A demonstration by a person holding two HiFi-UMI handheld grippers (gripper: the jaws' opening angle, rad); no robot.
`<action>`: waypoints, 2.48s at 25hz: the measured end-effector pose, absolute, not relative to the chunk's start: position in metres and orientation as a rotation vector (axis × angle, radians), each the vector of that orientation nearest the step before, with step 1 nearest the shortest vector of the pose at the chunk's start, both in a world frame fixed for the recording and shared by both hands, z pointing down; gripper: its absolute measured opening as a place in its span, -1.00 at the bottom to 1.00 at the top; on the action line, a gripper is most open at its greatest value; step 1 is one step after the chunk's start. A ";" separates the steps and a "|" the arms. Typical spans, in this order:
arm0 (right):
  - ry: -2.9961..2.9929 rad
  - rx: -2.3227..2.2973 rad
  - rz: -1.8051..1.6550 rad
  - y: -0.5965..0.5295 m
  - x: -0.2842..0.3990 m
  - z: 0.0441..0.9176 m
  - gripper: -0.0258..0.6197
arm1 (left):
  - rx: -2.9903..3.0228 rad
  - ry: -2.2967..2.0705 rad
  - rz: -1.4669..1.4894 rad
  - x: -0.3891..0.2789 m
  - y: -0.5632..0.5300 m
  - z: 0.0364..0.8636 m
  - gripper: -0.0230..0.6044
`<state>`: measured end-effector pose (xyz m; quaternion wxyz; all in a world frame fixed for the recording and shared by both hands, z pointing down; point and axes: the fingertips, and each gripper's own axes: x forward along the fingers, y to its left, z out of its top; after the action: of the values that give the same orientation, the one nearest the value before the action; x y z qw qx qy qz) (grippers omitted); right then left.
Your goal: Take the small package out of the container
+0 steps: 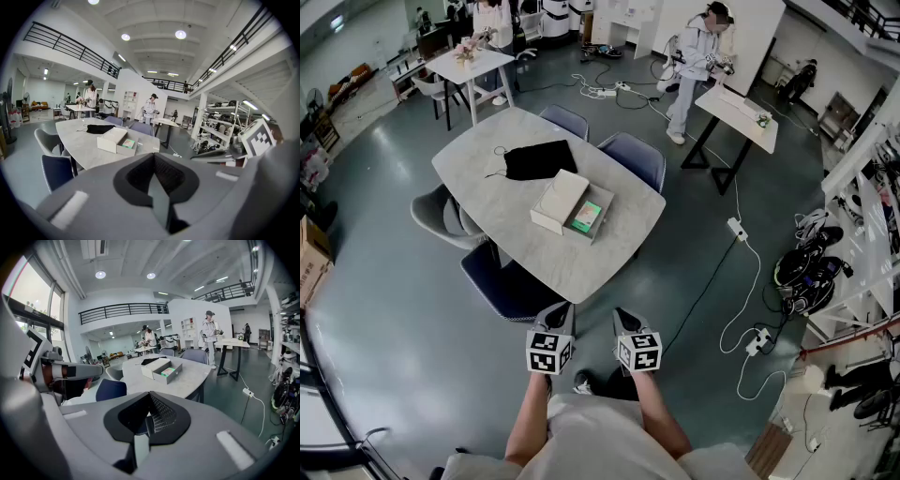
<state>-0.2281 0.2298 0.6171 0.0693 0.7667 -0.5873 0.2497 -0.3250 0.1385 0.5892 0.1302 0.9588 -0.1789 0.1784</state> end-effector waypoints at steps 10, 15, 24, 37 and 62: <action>-1.836 2.348 0.735 0.213 -0.210 0.610 -0.91 | 2.799 -0.518 0.531 -0.303 0.123 0.591 -0.76; -1.907 2.356 0.724 0.197 -0.182 0.606 -0.93 | 2.792 -0.533 0.553 -0.275 0.111 0.594 -0.76; -2.130 2.281 0.862 0.162 -0.119 0.599 -0.92 | 2.750 -0.534 0.625 -0.208 0.089 0.601 -0.76; -2.232 1.966 0.944 0.126 -0.034 0.618 -0.92 | 2.654 -0.653 0.715 -0.120 0.069 0.607 -0.76; -2.345 1.775 0.981 0.091 0.049 0.620 -0.92 | 2.492 -0.863 0.869 -0.072 0.014 0.623 -0.76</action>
<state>0.0488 0.0913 0.6197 0.0206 0.5724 -0.7563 0.3162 -0.0719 0.0144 0.6228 0.1811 0.8826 -0.3057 0.3078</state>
